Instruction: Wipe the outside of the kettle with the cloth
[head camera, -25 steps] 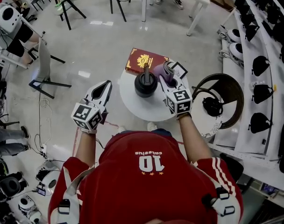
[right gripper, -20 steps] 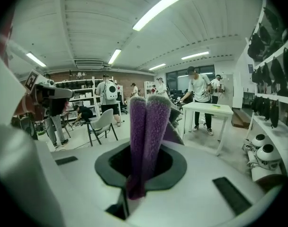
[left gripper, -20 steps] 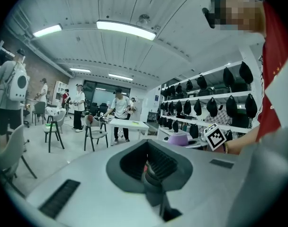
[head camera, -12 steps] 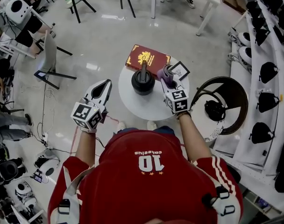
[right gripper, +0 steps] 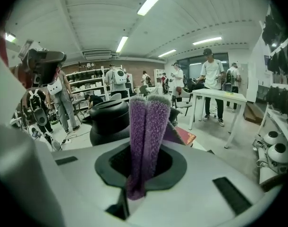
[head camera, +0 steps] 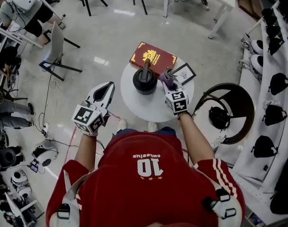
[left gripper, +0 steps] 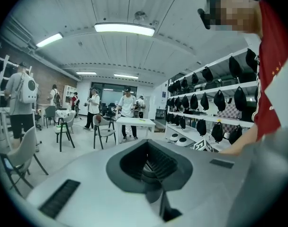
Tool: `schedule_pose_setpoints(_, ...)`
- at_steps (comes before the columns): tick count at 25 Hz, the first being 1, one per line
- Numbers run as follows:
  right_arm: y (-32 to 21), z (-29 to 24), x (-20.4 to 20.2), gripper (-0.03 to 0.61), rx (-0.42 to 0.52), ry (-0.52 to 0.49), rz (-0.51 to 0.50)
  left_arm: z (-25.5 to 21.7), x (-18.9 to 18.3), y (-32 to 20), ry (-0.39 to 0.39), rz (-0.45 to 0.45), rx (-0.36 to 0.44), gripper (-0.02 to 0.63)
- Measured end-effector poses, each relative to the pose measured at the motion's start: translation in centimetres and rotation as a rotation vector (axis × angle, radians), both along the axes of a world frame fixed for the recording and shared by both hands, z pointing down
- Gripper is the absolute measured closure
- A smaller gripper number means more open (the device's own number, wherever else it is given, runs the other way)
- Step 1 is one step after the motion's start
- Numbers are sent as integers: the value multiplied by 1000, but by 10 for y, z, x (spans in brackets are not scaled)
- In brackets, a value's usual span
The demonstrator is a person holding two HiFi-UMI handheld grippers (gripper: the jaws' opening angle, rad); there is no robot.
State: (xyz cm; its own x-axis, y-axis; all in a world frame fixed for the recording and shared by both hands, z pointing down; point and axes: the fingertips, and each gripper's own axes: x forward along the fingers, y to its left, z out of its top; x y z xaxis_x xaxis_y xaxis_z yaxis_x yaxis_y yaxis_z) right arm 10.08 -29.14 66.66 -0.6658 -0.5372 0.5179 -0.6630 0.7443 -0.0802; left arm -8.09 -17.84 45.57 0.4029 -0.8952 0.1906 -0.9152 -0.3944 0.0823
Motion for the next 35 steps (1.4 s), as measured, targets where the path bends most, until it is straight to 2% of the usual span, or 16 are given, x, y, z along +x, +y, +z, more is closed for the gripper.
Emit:
schedule_pose_setpoints(6,-6,29,-11,531,11,14,-70,6,-6,21,-19,-61,-17,607)
schedule_pose_setpoints(11,-6,59,-18,531,-41,42,-102,3,-13,29,28,-103,-27,607)
schedule_pose_setpoints(14,-6,74,-21,531,-56,67,-118,0,-15,32,17,-116,-23,607)
schedule_pose_setpoints(26,14,88,-20,532,-80,71,-118,4,-14,47,34,-144,-20,607)
schedule_pose_setpoints(35,33,87,-13,531,-107,47,-61,6,-12,47,40,-96,-22,607)
